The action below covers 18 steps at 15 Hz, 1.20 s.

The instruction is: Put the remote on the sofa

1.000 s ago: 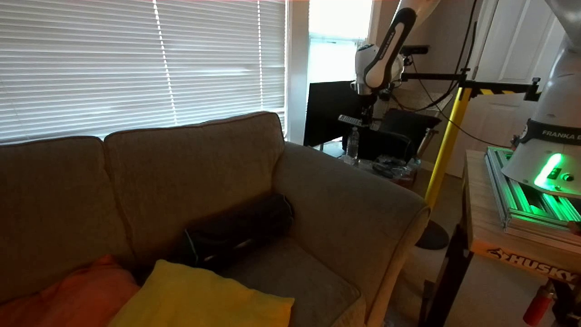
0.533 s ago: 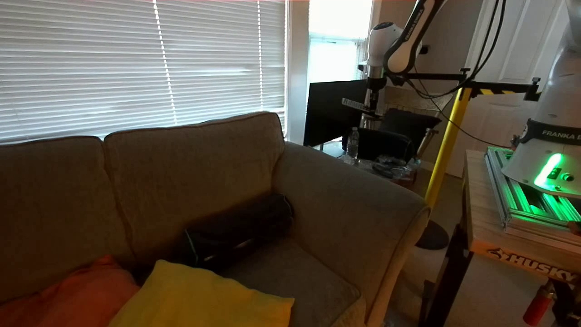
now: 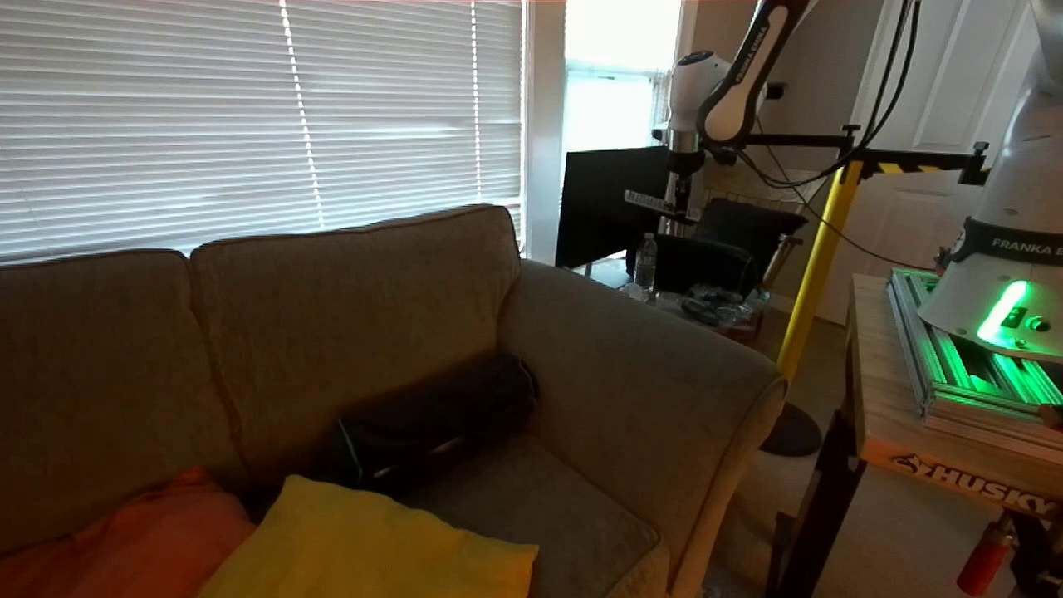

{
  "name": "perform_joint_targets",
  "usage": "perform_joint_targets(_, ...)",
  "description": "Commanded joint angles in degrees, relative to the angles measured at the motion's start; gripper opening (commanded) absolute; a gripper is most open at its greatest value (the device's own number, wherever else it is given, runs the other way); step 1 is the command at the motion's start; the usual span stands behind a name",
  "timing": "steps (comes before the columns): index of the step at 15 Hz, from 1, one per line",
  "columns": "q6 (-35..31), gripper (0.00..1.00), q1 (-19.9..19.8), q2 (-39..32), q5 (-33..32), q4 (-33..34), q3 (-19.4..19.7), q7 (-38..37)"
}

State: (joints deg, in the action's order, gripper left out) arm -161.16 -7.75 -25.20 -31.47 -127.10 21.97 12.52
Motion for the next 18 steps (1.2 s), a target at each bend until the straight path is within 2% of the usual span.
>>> perform_joint_targets(1,8.2,0.31,2.9,1.9,6.2,-0.9,-5.7,-5.7)
perform_joint_targets(2,10.9,0.31,5.1,2.1,6.8,0.0,-6.7,-9.2)
perform_joint_targets(5,19.2,0.31,5.8,2.8,16.7,4.8,-15.5,-9.1)
perform_joint_targets(8,29.0,0.31,8.3,1.3,23.3,13.9,-21.0,-10.1)
perform_joint_targets(13,41.4,0.31,10.7,-4.0,28.6,28.6,-24.1,-14.7)
perform_joint_targets(18,47.1,0.31,11.7,-13.9,29.3,40.1,-24.9,-14.7)
